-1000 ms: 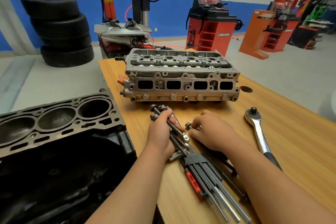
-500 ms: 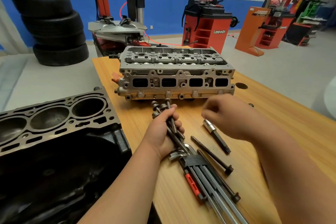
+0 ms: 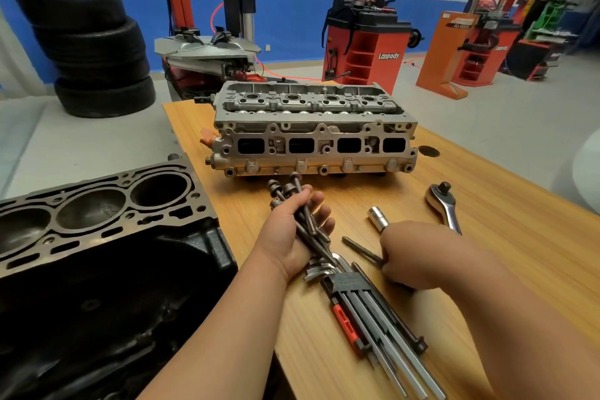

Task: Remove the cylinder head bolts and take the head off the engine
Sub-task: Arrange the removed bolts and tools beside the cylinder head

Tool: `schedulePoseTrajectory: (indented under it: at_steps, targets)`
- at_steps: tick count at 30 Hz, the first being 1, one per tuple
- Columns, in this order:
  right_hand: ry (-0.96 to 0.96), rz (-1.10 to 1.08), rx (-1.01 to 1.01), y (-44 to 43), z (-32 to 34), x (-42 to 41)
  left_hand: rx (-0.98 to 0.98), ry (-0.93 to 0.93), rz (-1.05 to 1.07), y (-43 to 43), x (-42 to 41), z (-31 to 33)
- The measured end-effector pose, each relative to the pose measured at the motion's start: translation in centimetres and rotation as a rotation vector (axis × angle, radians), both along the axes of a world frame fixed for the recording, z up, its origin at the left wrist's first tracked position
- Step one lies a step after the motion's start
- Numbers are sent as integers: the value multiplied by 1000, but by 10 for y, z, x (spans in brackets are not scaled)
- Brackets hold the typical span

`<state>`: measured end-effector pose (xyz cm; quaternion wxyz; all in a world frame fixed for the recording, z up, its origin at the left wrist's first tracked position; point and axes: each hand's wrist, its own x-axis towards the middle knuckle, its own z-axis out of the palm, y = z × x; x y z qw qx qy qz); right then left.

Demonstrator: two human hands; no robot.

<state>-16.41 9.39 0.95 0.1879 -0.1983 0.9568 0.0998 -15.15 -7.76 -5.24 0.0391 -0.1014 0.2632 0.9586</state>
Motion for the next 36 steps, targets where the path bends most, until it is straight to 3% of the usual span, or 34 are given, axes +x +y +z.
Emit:
schedulePoseTrajectory:
  at_steps: [2, 5, 7, 9, 11, 13, 19, 21, 24, 25, 31, 36]
  targets:
    - [139, 42, -126, 4, 11, -7, 6, -10, 2, -1, -1, -1]
    - [260, 87, -639, 8, 38, -13, 12, -21, 2, -1, -3, -3]
    - [81, 107, -1012, 5, 55, -15, 11, -15, 1, -1, -5, -3]
    - [-151, 128, -1120, 0, 72, -22, 14, -7, -3, -2, -5, -3]
    - [-294, 118, -1076, -13, 77, -33, 24, 1, -22, -4, -4, -3]
    - [-313, 68, -1008, -36, 67, -39, 21, 17, -55, -5, -2, -2]
    - [142, -76, -987, -58, 35, -35, -15, 41, -155, -3, -1, -2]
    - [239, -28, -778, -21, 37, -21, 19, 19, -112, -4, -1, -3]
    - [-91, 8, -235, 21, 24, 17, 44, 14, -94, -5, -2, -2]
    - [-185, -9, -166, 25, 18, 27, 48, 10, -91, -5, -2, -2]
    - [-258, -95, -294, 26, 8, 51, -33, -1, -130, -5, 4, 2]
    - [-162, -147, -334, 30, -2, 62, 8, 28, -42, -11, 5, 13]
